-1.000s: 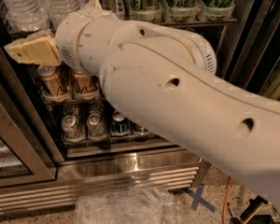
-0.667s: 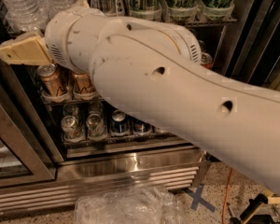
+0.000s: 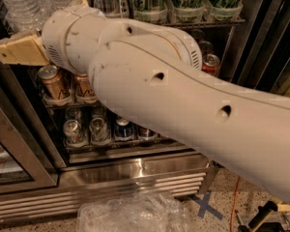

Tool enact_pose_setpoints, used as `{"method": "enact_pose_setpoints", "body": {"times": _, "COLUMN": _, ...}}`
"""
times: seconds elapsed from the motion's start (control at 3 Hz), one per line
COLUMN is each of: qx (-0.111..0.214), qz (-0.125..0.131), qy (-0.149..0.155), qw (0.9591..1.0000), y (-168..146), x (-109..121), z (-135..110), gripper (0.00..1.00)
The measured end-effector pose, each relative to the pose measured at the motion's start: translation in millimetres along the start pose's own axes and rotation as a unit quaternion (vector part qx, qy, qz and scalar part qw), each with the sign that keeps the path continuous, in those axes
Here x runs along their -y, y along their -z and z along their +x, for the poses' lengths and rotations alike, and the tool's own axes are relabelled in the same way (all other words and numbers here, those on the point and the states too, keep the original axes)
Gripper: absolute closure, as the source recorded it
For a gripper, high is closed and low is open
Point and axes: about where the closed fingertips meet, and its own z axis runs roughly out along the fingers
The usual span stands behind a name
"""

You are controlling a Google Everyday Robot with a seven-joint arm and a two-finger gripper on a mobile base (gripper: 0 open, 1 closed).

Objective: Pick water bottle from top shelf of fridge

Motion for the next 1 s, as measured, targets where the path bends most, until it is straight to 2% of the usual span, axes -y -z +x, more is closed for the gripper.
{"method": "enact_pose_setpoints", "body": {"times": 0.67, "qx": 0.012, "qz": 0.001, "qy": 0.025, "qw": 0.9996, "y": -14, "x": 14, "z": 9, "gripper": 0.0}}
{"method": "enact_pose_setpoints", "body": {"times": 1.0, "qx": 0.014, "qz": 0.008, "qy": 0.033, "qw": 0.9993, "y": -17, "x": 29, "z": 12, "gripper": 0.0}}
